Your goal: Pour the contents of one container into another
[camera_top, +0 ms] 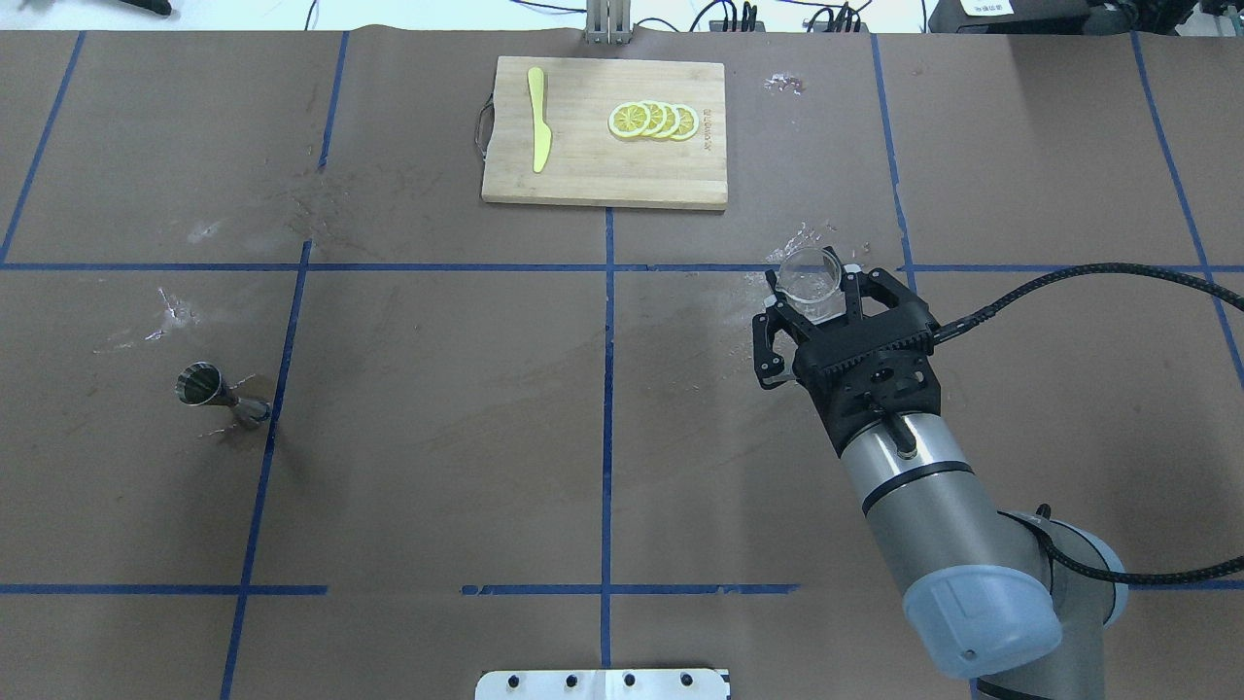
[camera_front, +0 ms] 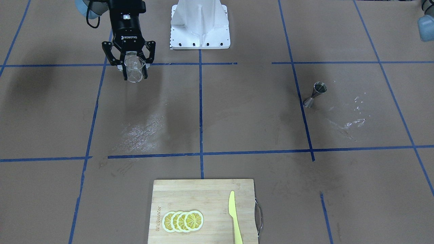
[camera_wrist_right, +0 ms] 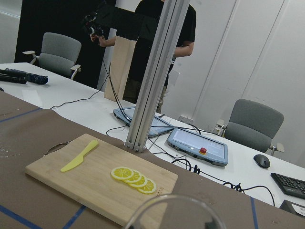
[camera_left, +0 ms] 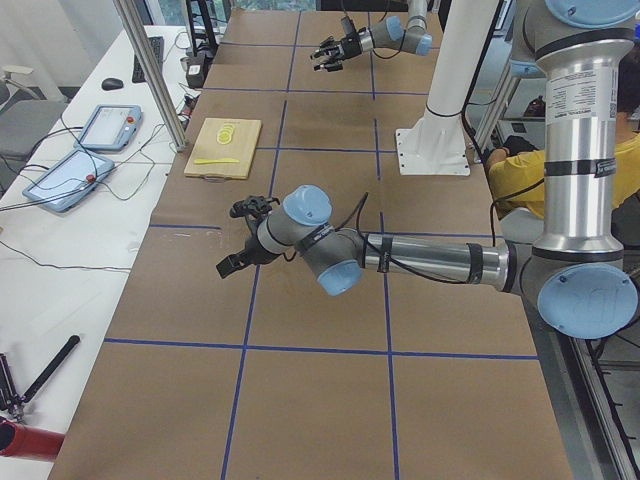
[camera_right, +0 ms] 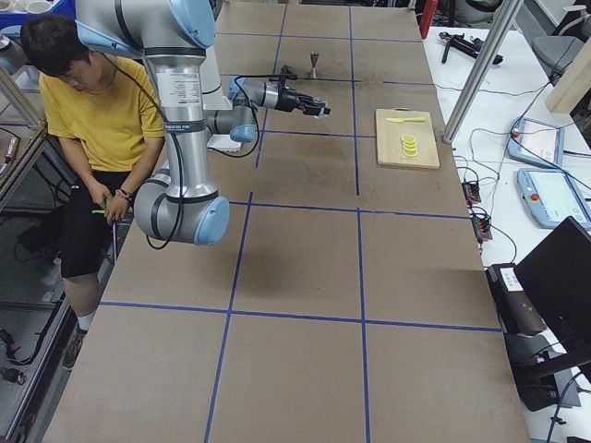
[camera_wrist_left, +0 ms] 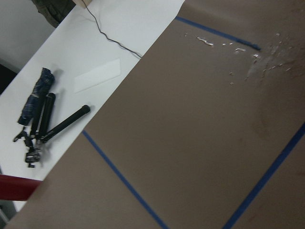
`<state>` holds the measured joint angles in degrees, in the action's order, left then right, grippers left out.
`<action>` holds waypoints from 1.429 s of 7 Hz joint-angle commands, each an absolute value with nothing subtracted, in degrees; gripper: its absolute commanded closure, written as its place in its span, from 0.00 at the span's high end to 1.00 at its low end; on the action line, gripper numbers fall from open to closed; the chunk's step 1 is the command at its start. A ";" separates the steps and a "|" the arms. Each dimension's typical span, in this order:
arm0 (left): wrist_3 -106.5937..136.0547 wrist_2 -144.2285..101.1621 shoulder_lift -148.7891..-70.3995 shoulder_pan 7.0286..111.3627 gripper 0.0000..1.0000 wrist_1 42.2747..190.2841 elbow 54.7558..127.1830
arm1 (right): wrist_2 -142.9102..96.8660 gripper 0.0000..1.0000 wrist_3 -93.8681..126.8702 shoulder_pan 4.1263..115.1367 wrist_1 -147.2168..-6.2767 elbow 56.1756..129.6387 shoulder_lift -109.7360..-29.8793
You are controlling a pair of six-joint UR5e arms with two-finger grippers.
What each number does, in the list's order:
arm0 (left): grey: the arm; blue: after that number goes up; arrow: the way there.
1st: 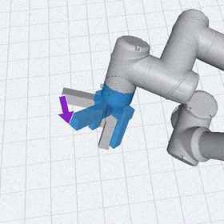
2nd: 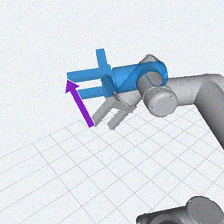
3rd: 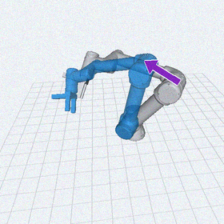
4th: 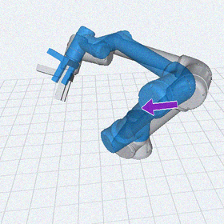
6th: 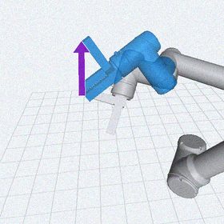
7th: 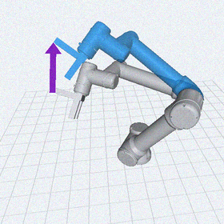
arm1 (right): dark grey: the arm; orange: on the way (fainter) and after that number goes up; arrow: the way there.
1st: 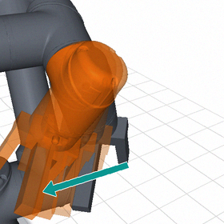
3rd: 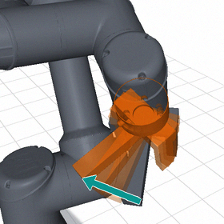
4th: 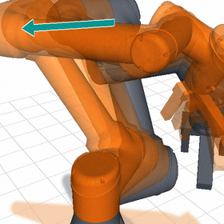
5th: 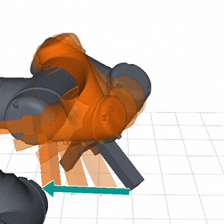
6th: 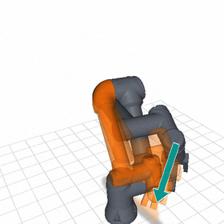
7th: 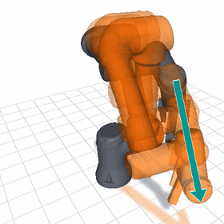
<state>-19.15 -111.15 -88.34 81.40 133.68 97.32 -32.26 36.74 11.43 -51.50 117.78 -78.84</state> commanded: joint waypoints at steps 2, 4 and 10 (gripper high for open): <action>-22.60 -106.26 -96.92 87.96 1.00 113.20 94.68 | -32.26 0.00 36.74 11.43 -51.50 117.69 -78.84; -22.67 -105.64 -98.00 91.03 1.00 106.38 90.45 | -32.34 0.00 36.74 11.34 -51.50 117.69 -78.84; -14.27 -139.48 -94.75 91.58 1.00 78.57 89.29 | -34.26 0.00 41.27 11.34 -47.58 117.43 -79.27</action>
